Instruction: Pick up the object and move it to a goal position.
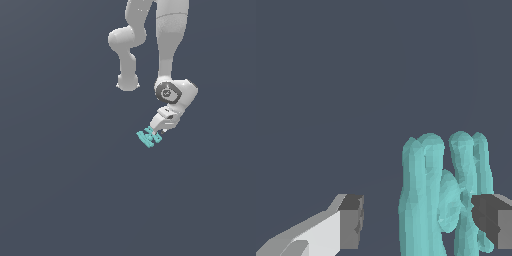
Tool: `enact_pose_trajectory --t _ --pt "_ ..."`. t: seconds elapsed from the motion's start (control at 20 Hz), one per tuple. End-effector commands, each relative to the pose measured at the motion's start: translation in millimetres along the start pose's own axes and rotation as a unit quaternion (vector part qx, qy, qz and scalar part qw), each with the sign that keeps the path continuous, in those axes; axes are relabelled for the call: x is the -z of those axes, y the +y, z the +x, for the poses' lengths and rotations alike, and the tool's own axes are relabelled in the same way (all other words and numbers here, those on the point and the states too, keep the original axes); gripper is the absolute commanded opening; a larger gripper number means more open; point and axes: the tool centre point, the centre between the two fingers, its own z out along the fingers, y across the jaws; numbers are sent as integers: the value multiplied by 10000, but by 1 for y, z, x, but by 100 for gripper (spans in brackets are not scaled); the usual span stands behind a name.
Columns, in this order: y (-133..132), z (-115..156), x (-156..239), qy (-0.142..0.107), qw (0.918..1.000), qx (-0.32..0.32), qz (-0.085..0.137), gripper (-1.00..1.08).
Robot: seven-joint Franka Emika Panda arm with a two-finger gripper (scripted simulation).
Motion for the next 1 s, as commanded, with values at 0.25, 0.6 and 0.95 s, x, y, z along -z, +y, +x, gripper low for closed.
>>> enact_pose_trajectory --t 0.25,0.6,0.95 --pt "0 0 -15 1 10000 6 -2 68" --pt "0 0 -15 3 10000 3 -4 -100" --pt "-1 3 -11 42 10000 8 4 -100"
